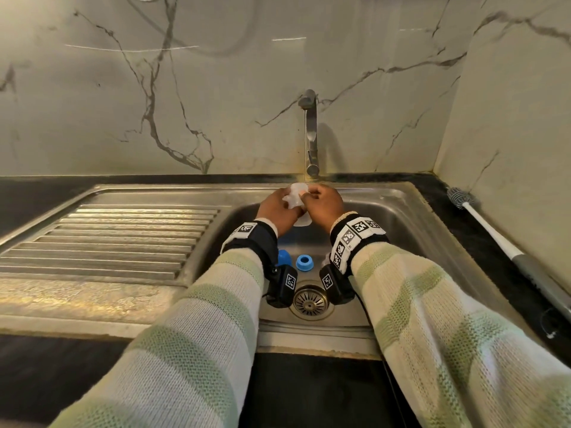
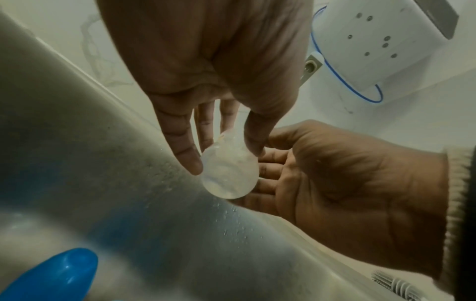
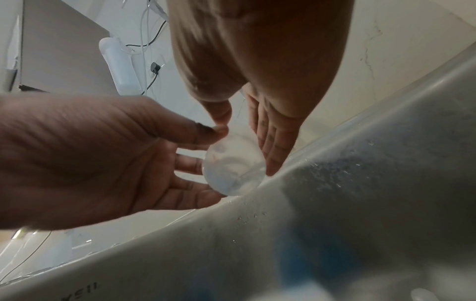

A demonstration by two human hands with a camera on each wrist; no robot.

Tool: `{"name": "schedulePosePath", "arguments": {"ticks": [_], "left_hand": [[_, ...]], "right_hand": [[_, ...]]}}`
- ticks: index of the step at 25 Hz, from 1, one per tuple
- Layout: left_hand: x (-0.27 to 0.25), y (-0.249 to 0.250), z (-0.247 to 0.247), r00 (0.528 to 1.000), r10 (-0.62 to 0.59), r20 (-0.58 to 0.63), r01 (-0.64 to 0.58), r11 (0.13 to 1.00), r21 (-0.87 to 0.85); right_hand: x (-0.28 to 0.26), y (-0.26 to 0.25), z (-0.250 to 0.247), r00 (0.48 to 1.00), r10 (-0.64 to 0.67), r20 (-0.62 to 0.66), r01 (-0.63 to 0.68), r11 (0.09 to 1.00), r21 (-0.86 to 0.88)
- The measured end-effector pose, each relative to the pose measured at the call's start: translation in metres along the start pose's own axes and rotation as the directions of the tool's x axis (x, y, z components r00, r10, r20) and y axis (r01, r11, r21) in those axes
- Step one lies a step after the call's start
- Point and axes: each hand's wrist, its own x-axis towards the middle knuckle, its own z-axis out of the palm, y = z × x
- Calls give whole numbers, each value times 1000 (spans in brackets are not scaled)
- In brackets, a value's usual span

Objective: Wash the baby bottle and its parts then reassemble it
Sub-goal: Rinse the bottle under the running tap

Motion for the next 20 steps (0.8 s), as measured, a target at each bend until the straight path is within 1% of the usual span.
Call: {"name": "schedulePosePath", "arguments": {"ticks": [3,6,9,11,14,16,18,20], "left_hand": [[3,-5,2,1000,-2,-11,1,997,-73],[4,-4,4,999,-3,33,7,993,-119],[3,2,7,996,-49,74,64,974,-217],[5,2,8,994,-65,85,84,966,-245],[9,-1,6,992,-68,103,92,964,-249],[11,-2,6,991,-81,107,106,963,-247],[11,-1,7,985,-106,135,139,954,-264],[10,3,7,977,-129,170,176,940,-294]], "right_hand": [[-1,0,3,997,27,79,-28,1000,9],[-2,1,2,997,36,70,-35,999,-19],[-2,1,-1,998,34,55,-31,998,-47],[-2,1,-2,999,35,39,-34,998,-46],[-7,2,-5,999,-28,45,32,995,-98],[-10,4,-6,997,-73,28,76,991,-113],[-11,2,-8,993,-118,6,118,983,-139],[-11,1,-7,991,-137,3,135,972,-190]]}}
